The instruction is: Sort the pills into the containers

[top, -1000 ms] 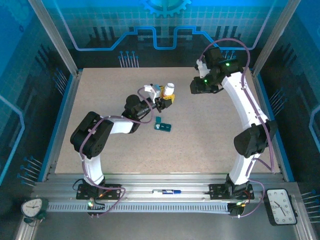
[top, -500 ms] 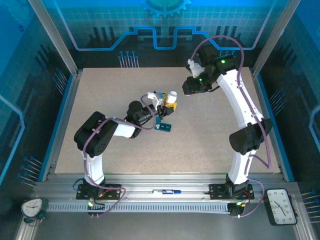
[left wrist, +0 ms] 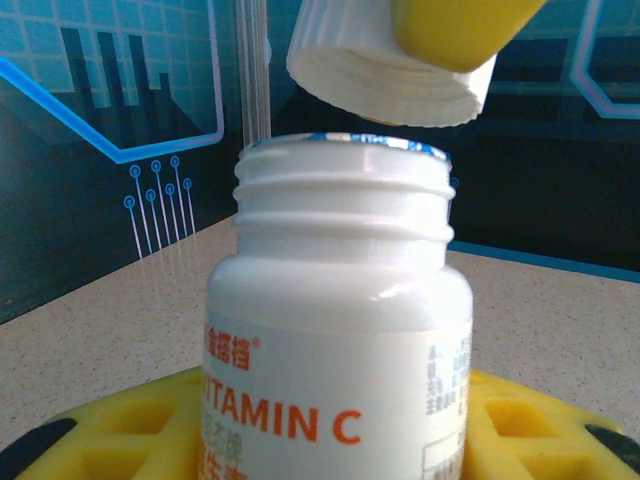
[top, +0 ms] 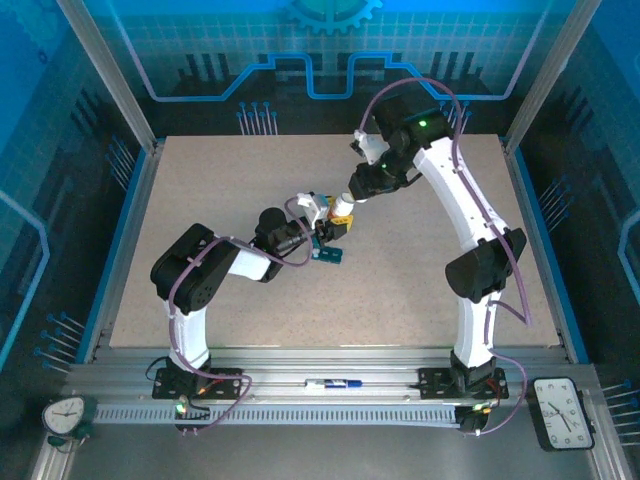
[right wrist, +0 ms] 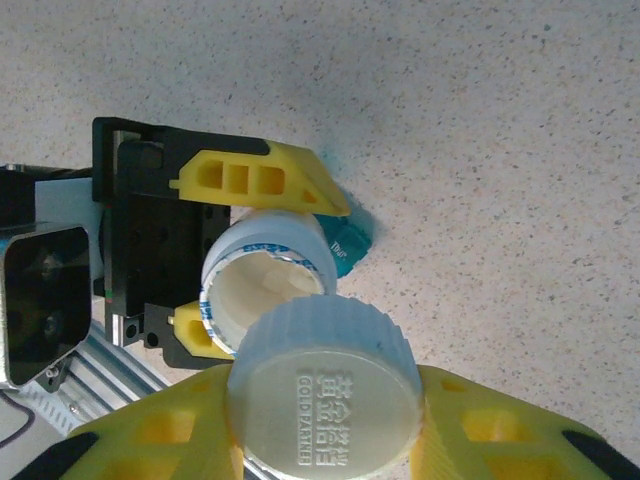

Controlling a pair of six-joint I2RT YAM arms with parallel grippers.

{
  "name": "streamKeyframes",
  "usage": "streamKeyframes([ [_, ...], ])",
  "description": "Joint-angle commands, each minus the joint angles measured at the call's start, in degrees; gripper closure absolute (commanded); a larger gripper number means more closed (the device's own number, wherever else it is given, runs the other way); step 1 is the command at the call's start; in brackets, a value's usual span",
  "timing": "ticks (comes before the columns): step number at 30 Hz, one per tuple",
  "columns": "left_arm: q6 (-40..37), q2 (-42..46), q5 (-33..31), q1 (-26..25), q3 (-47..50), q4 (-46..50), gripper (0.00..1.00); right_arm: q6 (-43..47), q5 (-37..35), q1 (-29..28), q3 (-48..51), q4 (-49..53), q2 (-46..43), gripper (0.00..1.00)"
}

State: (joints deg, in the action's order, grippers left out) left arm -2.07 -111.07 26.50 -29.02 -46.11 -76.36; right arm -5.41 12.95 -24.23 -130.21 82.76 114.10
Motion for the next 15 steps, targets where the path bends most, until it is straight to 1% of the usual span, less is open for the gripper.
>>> streamKeyframes([
  [1, -1.62, -0.55, 1.84, -0.32, 0.22, -1.87, 1.00, 1.51, 2.19, -0.95, -1.46, 2.60, 1.37, 0.60],
  [15, -2.58, 1.18, 3.29, -0.62, -0.09, -0.19, 1.00, 1.67, 2.64, -2.16, -2.14, 2.57, 3.83, 0.60],
])
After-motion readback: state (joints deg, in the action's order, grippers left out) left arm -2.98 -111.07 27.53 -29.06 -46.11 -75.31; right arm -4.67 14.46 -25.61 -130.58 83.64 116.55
